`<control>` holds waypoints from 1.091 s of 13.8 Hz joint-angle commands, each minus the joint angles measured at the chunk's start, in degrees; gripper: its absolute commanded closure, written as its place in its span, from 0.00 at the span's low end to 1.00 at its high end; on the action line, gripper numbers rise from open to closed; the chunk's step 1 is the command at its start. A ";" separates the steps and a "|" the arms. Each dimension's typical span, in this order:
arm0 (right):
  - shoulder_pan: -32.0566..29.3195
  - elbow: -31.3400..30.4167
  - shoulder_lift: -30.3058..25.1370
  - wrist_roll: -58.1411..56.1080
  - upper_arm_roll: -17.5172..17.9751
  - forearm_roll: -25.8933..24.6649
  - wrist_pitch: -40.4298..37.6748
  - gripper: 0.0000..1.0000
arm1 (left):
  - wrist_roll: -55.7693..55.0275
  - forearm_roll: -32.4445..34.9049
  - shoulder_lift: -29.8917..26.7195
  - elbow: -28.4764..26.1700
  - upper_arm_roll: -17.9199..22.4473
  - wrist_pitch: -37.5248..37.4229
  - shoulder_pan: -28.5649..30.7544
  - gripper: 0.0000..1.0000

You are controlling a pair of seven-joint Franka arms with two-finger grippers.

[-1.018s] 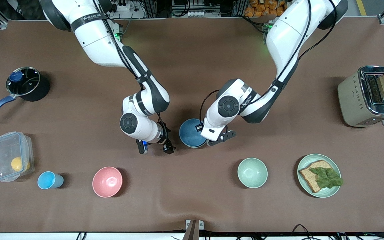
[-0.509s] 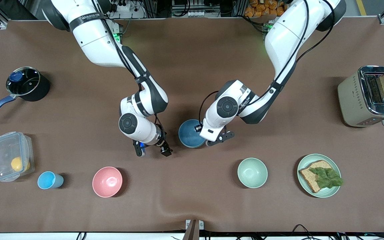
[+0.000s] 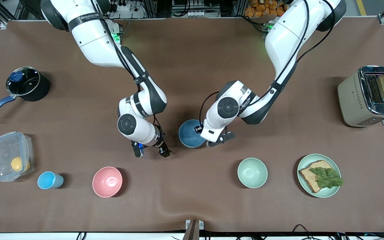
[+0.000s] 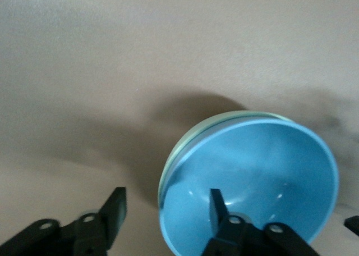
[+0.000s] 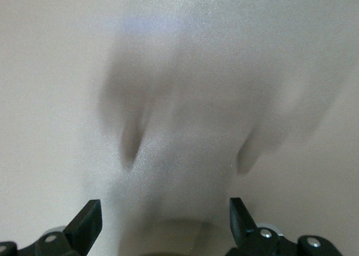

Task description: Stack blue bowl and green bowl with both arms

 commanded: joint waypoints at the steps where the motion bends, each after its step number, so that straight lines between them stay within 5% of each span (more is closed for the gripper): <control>1: -1.51 -0.33 -2.02 -1.96 0.34 -1.51 -2.19 0.00 | -0.56 1.48 -3.28 0.44 0.71 -0.59 0.45 0.00; 6: -7.14 -1.12 -8.51 -24.79 -0.62 -2.91 -16.33 0.00 | 0.58 9.21 -14.79 -0.62 2.47 -10.06 5.80 0.00; 11: -12.41 -3.06 -19.32 -45.88 -2.03 -9.05 -28.19 0.00 | 11.20 8.17 -24.29 -0.62 1.94 -24.04 13.53 0.00; 15: -18.82 -3.06 -26.53 -61.52 -2.03 -11.00 -36.72 0.00 | 17.45 4.92 -27.99 -0.53 -2.72 -28.17 22.77 0.00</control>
